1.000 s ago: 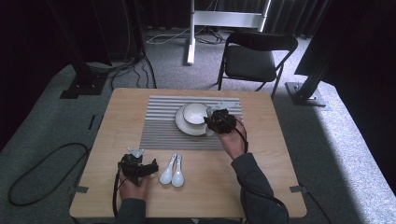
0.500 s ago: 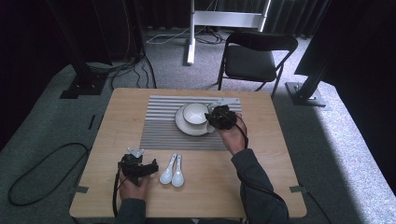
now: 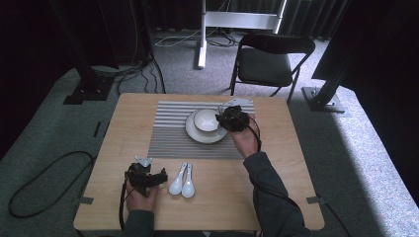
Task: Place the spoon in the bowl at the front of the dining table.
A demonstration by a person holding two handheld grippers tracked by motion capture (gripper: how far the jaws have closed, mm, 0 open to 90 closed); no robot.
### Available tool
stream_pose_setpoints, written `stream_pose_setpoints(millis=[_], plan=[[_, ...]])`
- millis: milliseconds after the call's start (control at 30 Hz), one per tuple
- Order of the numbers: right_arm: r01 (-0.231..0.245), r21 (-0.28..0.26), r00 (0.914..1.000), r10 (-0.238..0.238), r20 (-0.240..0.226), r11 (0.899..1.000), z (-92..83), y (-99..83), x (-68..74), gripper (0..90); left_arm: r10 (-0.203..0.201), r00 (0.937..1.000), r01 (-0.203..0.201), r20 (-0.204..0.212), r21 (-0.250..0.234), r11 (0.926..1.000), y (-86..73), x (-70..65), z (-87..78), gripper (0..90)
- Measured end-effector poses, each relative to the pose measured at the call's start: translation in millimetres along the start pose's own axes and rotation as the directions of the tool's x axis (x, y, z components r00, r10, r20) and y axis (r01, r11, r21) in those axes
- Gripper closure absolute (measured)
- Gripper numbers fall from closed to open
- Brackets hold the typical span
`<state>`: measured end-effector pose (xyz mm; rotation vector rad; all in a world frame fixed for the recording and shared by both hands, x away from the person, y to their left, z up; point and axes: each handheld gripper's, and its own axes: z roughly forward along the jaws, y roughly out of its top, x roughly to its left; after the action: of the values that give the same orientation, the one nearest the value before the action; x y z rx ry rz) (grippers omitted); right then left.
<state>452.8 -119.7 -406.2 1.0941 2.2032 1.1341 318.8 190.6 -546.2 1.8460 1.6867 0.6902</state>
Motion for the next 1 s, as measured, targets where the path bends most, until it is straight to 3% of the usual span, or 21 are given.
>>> stream_pose_setpoints(millis=[1000], plan=[[0.006,-0.003,1.0,-0.006,0.002,1.0,24.8,9.3,0.2,74.5,0.001,1.0,-0.001,0.001,0.002,1.0,0.1,0.1,-0.1,5.0]])
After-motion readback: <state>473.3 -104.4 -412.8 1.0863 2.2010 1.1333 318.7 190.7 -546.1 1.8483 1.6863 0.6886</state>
